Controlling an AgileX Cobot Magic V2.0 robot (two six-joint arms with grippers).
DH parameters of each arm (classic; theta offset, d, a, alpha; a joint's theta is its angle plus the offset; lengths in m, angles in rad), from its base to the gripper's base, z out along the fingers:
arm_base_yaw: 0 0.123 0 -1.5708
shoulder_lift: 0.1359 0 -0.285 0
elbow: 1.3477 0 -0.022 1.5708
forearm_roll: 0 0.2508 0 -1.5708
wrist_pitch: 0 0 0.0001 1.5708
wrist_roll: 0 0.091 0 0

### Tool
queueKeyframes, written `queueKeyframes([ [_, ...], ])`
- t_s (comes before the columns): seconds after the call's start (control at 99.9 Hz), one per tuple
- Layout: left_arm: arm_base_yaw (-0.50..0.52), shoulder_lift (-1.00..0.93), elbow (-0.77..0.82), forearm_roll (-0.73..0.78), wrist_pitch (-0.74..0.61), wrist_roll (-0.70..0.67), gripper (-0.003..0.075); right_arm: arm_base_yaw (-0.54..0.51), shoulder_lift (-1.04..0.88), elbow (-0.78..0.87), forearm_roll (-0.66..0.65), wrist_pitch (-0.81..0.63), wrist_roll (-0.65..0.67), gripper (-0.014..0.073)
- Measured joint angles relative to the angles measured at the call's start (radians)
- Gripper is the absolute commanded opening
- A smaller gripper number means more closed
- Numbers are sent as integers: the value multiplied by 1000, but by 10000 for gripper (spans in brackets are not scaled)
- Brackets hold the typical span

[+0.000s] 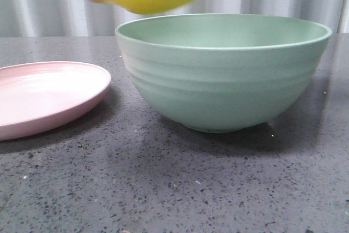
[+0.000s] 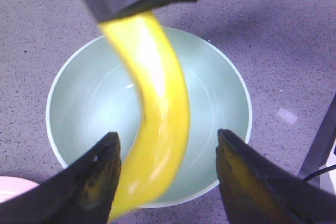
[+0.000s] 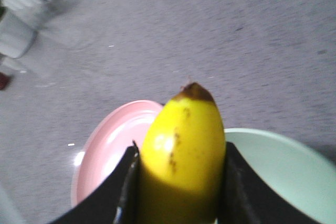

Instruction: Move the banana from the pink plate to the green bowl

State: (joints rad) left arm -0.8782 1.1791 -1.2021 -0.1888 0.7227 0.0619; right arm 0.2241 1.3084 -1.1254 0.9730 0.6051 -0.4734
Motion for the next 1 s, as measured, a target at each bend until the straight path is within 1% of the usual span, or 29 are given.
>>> queueKeyframes([
  [0.11, 0, 0, 0, 2, 2, 0, 376, -29, -4, 0, -66, 17, -3, -12],
  [0.37, 0, 0, 0, 2, 2, 2, 376, -31, -4, 0, -160, 25, -5, -11],
  [0.58, 0, 0, 0, 4, 2, 2, 376, -27, -2, 0, -187, 26, -5, -11],
  [0.82, 0, 0, 0, 4, 2, 2, 376, 22, 75, 0, -214, 23, -6, -6],
  [0.87, 0, 0, 0, 4, 2, 2, 376, 24, 86, 0, -222, 18, -6, 14],
  [0.911, 0, 0, 0, 4, 2, 2, 376, 24, 93, 0, -227, 14, -6, 45],
  [1.001, 0, 0, 0, 4, 2, 2, 376, 24, 101, 0, -236, 5, -6, 153],
])
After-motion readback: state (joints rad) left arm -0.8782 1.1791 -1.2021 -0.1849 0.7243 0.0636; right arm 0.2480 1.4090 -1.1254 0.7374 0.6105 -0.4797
